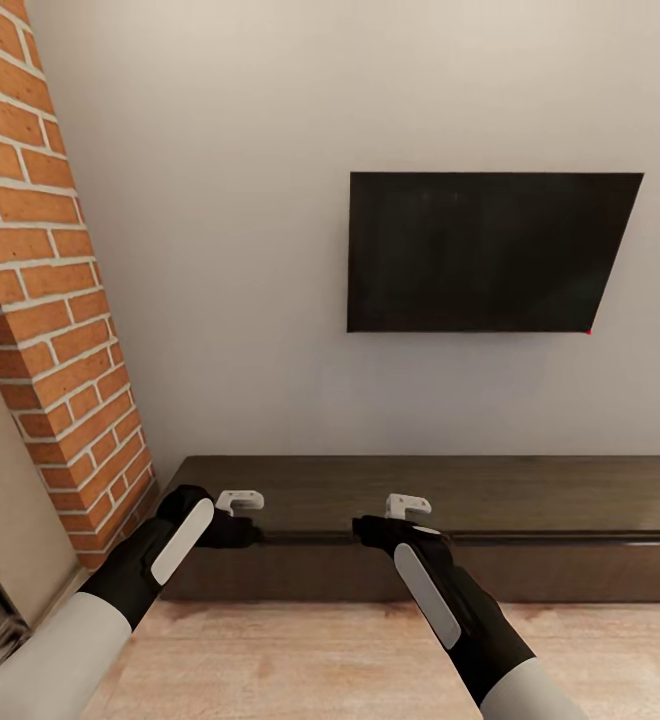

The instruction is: Place each of the two pumpkins and all three candles from the living room inside a cabinet in the living room (use any cabinet), then make sure every cabinet is closed, and position the cauldron so it is next to a table in the living room.

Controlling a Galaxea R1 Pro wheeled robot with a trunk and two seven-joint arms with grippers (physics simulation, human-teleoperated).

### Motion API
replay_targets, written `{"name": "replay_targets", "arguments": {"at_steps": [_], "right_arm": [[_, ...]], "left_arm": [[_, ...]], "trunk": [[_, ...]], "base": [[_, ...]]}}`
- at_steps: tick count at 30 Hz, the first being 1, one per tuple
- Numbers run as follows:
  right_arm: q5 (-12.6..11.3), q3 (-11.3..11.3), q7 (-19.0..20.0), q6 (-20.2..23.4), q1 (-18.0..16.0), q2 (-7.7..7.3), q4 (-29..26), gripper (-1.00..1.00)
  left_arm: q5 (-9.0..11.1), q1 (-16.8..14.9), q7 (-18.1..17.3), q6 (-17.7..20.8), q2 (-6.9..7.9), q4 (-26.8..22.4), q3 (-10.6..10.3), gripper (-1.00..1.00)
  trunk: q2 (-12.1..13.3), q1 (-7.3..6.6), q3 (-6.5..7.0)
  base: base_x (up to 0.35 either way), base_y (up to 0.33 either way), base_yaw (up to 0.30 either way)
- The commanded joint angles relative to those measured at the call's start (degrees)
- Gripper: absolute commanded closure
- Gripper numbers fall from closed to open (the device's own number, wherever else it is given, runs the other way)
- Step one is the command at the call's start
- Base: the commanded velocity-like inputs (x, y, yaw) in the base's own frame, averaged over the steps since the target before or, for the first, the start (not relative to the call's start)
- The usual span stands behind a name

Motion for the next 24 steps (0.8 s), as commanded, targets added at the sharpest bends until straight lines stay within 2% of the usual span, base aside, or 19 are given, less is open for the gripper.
{"name": "replay_targets", "arguments": {"at_steps": [1, 24], "right_arm": [[-0.6, 0.1, -0.6, 0.1, -0.1, -0.02, -0.1, -1.00], [-0.6, 0.1, -0.6, 0.0, 0.0, -0.02, 0.0, -1.00]], "left_arm": [[0.6, -0.1, 0.6, 0.1, 0.06, 0.0, -0.2, -1.00], [0.6, -0.1, 0.6, 0.0, 0.08, 0.1, -0.2, -1.00]], "trunk": [[0.4, -0.23, 0.12], [9.6, -5.28, 4.25]], "base": [[0.000, 0.000, 0.000], [0.000, 0.000, 0.000]]}}
